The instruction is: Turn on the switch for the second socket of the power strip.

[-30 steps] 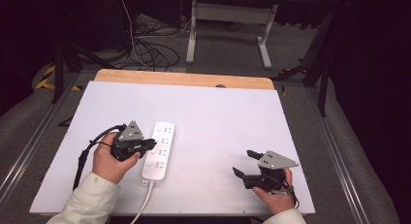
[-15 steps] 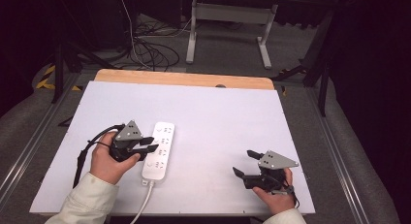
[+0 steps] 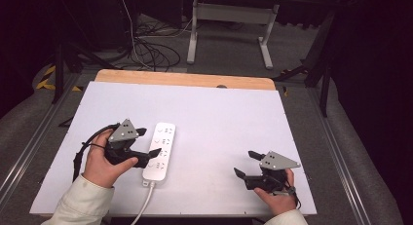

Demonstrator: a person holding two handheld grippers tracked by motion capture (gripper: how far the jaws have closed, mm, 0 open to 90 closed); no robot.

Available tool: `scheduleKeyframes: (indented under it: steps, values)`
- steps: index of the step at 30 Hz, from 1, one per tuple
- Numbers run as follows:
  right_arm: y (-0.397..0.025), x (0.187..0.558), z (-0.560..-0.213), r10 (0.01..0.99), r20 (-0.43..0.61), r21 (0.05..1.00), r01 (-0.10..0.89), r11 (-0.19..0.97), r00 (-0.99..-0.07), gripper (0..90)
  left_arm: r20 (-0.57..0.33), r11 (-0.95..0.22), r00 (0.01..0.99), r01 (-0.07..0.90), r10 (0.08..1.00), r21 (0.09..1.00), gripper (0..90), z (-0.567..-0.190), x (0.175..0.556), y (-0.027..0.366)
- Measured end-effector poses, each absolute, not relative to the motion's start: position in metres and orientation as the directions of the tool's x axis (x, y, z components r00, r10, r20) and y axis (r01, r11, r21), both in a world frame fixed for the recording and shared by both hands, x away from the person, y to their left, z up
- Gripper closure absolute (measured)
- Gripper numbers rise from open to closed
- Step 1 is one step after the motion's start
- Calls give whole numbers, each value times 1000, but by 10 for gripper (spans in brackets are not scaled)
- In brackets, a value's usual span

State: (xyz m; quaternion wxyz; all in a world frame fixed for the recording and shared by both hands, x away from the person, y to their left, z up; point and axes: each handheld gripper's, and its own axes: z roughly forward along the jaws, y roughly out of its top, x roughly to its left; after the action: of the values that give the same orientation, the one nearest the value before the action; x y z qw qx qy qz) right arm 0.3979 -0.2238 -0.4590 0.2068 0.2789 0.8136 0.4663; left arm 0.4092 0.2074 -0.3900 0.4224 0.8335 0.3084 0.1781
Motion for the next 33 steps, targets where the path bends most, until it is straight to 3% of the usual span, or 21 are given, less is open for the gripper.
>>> scheduleKeyframes:
  steps: [8,16,24,33]
  values:
    - [-224,398,-459,648,-73,875,263,406,-758,232,46,-437,748,336,662,834,187,-386,404,214]
    - [-225,398,-459,651,-71,876,265,404,-756,232,106,-430,767,235,633,872,117,-386,398,224]
    - [-225,398,-459,653,-70,877,266,401,-754,232,41,-371,780,251,625,894,107,-398,391,243]
    - [-225,397,-459,653,-71,878,264,400,-754,232,99,-391,750,222,654,893,142,-415,381,270]
